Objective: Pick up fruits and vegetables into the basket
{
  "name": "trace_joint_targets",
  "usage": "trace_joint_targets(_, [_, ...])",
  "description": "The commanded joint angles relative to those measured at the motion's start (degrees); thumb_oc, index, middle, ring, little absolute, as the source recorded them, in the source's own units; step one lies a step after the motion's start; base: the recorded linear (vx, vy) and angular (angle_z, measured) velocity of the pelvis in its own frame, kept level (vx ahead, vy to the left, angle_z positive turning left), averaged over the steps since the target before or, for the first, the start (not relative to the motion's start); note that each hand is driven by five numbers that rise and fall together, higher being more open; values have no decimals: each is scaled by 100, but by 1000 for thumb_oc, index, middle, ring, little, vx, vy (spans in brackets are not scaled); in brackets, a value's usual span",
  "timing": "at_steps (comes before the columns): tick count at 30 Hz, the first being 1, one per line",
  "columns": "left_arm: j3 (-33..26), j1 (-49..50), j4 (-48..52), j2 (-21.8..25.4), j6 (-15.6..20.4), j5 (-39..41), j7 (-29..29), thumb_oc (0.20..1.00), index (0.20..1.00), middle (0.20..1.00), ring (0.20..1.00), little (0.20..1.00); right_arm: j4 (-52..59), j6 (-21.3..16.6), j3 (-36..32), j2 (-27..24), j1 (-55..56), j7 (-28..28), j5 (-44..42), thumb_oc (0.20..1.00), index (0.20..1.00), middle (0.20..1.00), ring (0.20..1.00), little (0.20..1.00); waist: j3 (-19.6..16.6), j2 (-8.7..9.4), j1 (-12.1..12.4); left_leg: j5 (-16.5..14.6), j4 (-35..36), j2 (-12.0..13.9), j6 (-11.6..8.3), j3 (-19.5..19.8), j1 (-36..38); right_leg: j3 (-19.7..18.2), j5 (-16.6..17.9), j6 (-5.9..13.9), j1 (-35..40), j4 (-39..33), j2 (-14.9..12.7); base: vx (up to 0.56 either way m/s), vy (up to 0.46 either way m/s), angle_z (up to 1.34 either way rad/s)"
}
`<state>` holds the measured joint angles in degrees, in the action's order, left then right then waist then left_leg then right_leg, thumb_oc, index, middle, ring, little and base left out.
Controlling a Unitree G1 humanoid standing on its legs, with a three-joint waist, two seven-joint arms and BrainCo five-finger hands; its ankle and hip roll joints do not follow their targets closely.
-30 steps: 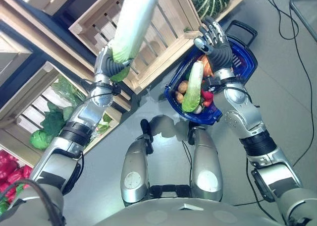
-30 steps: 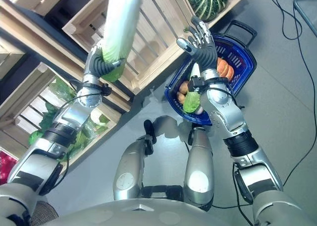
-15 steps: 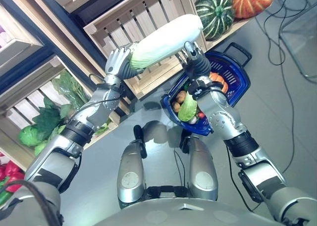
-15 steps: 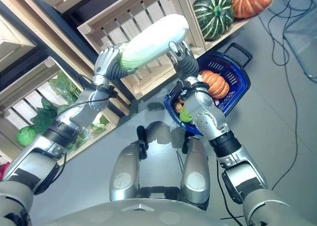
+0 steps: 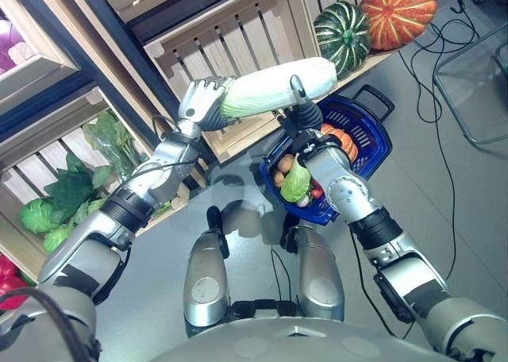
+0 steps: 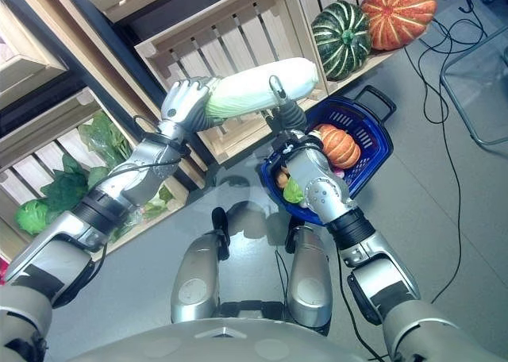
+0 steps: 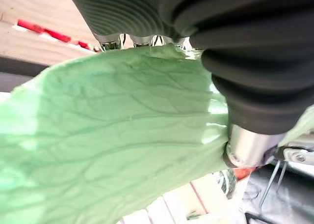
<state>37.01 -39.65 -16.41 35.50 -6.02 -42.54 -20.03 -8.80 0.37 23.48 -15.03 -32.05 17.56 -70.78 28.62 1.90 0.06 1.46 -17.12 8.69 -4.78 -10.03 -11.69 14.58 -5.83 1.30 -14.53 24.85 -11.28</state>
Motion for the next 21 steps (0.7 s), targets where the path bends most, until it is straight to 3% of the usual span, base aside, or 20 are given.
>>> trace_joint_targets(1, [631, -121, 733, -209, 69, -907, 161, 200, 200, 200, 200, 200, 238, -418, 139, 406, -407, 20, 70, 1000, 1000, 1000, 1000, 1000, -476, 79, 14, -863, -374, -160, 178, -230, 124, -120, 232, 424, 550, -842, -157, 0, 0, 0])
trace_joint_targets(2, [665, -116, 725, -239, 87, -952, 200, 200, 200, 200, 200, 200, 224, -563, 129, 405, -429, -34, 139, 934, 934, 934, 934, 934, -474, 81, 14, -863, -373, -154, 174, -233, 121, -112, 236, 429, 550, -845, -159, 0, 0, 0])
trace_joint_targets(3, [703, -105, 720, -284, 133, -1025, 259, 200, 200, 200, 200, 200, 205, -774, 108, 388, -451, -38, 331, 275, 275, 275, 275, 275, -469, 83, 15, -865, -372, -152, 172, -233, 115, -107, 240, 435, 546, -849, -160, 0, 0, 0])
trace_joint_targets(4, [757, -78, 729, -322, 163, -1055, 322, 200, 200, 200, 200, 200, 214, -961, 83, 350, -481, -40, 458, 200, 200, 200, 200, 200, -469, 78, 9, -866, -366, -149, 171, -232, 112, -101, 242, 443, 545, -855, -162, 0, 0, 0])
trace_joint_targets(10, [989, 181, 698, -504, 22, -541, 591, 200, 200, 200, 200, 200, 266, -1794, -156, 129, -705, 149, 1548, 200, 200, 200, 200, 200, -369, 5, -38, -861, -377, -148, 160, -229, 38, -104, 223, 465, 435, -789, -176, -35, -3, 1])
trace_joint_targets(11, [1004, 246, 604, -523, -17, -320, 544, 451, 451, 451, 451, 451, 302, -1864, -209, 68, -734, 192, 1780, 200, 200, 200, 200, 200, -336, -1, -47, -860, -392, -148, 156, -226, 0, -112, 221, 466, 389, -766, -173, -97, -24, 0])
trace_joint_targets(12, [1031, 319, 449, -560, -51, 19, 476, 1000, 1000, 1000, 1000, 1000, 358, -1918, -263, -28, -764, 214, 2071, 200, 200, 200, 200, 200, -290, -12, -58, -868, -437, -140, 151, -219, -57, -125, 207, 465, 319, -706, -166, -109, -30, -1])
trace_joint_targets(16, [903, 663, 132, -681, -157, 1335, 255, 1000, 1000, 1000, 1000, 1000, 538, -2069, -510, -370, -794, 481, 3067, 200, 200, 200, 200, 200, -114, -72, -114, -833, -499, -114, 144, -206, -226, -145, 177, 458, 87, -538, -146, -108, -12, -4])
trace_joint_targets(21, [248, 1291, 171, -585, 288, 3690, 406, 1000, 1000, 1000, 1000, 1000, 1186, -1998, -1217, -1142, -537, 885, 4049, 200, 200, 200, 200, 200, 88, -201, -199, -839, -550, -97, 131, -176, -435, -157, 85, 432, -190, -348, -122, -101, -20, -6])
